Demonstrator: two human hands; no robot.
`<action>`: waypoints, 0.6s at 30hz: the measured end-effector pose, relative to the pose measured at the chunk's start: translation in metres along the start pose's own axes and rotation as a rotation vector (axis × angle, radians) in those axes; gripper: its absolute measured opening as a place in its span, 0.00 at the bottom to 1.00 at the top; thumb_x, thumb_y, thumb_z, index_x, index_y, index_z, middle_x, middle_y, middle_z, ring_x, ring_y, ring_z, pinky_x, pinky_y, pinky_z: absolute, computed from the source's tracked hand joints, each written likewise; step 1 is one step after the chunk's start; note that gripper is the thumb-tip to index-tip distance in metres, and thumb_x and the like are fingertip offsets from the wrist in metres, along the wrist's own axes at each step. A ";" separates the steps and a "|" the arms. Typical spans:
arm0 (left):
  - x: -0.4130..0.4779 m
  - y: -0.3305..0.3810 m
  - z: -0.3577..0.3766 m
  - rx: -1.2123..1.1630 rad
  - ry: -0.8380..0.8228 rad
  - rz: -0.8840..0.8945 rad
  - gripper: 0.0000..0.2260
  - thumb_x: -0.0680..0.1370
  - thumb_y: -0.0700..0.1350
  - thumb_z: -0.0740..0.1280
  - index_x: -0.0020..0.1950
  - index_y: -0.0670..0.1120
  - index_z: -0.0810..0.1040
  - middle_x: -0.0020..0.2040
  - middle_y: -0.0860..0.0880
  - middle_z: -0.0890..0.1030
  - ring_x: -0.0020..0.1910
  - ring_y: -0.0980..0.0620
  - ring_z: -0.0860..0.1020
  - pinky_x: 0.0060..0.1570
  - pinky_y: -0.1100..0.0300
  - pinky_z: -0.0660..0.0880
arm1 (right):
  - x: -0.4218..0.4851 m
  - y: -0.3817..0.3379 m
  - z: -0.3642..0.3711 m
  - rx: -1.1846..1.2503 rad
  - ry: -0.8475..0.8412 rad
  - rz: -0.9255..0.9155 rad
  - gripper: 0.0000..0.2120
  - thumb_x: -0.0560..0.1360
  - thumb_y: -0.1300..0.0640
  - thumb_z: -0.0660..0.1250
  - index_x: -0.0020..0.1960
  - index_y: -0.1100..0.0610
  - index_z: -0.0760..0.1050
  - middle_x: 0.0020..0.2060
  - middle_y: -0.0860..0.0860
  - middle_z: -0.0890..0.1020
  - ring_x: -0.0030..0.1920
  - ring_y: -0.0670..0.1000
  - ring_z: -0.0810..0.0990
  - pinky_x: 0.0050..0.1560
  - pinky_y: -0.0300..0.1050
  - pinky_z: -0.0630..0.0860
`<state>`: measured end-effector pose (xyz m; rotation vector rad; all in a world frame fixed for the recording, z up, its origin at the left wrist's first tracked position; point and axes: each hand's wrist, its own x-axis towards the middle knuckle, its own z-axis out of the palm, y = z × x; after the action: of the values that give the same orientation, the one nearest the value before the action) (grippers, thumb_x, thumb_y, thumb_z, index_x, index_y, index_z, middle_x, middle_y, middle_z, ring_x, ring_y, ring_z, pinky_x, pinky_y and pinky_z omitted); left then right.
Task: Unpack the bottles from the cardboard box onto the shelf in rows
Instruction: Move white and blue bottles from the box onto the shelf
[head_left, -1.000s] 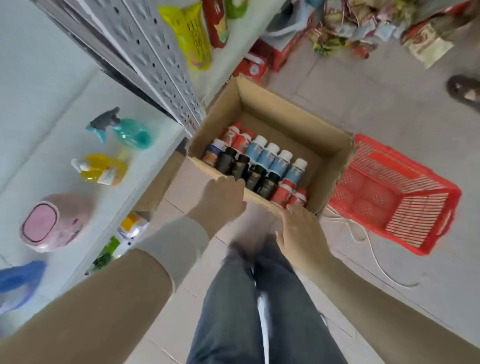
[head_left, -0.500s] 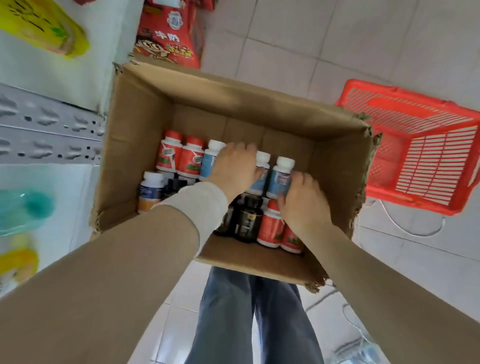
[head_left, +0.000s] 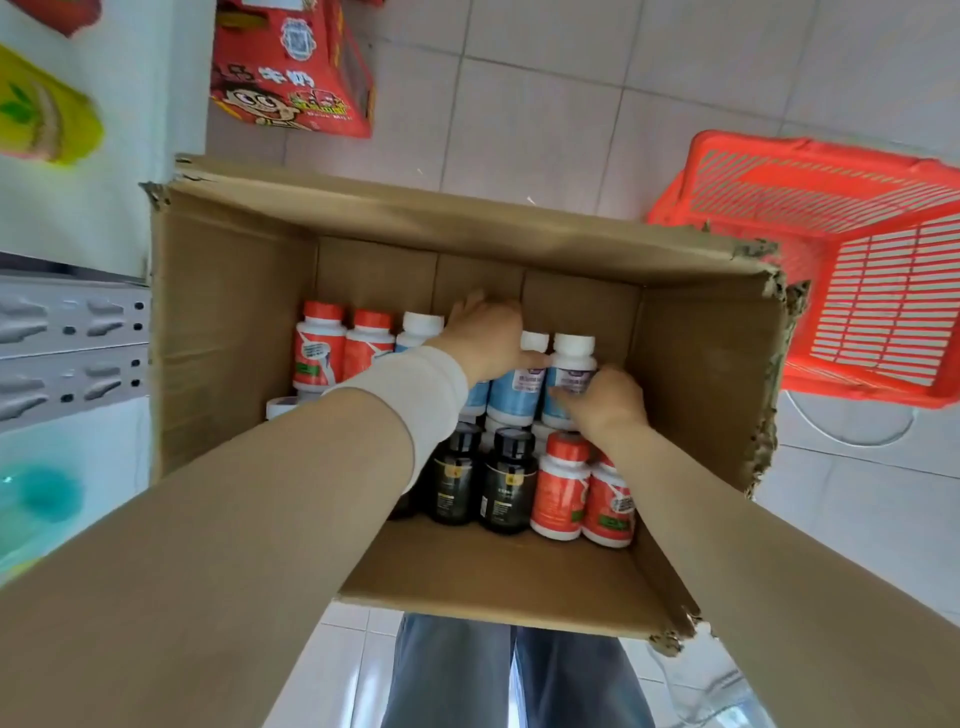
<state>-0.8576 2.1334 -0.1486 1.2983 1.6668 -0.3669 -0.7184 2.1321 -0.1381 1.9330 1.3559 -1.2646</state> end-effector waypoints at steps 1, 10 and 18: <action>-0.001 -0.001 0.000 -0.051 0.008 0.000 0.26 0.73 0.61 0.66 0.63 0.43 0.72 0.63 0.43 0.73 0.67 0.41 0.64 0.61 0.52 0.63 | 0.000 0.001 -0.002 0.014 0.014 0.004 0.22 0.73 0.53 0.69 0.60 0.65 0.72 0.58 0.61 0.78 0.57 0.58 0.78 0.50 0.46 0.74; -0.069 -0.010 -0.019 -0.770 0.238 0.070 0.20 0.69 0.47 0.75 0.58 0.47 0.75 0.45 0.57 0.76 0.44 0.62 0.73 0.38 0.73 0.70 | -0.052 0.011 -0.029 0.343 -0.039 -0.059 0.16 0.72 0.53 0.70 0.57 0.57 0.72 0.47 0.52 0.75 0.45 0.48 0.76 0.30 0.35 0.68; -0.219 -0.006 -0.013 -1.320 0.420 0.062 0.12 0.74 0.40 0.70 0.56 0.48 0.75 0.51 0.50 0.79 0.54 0.51 0.77 0.54 0.57 0.76 | -0.151 0.032 -0.051 0.451 -0.083 -0.260 0.22 0.73 0.52 0.69 0.64 0.58 0.70 0.57 0.54 0.78 0.55 0.52 0.77 0.49 0.43 0.73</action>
<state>-0.8745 2.0129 0.0340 0.3925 1.6332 0.9804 -0.6823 2.0862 0.0135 2.0002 1.4030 -1.8900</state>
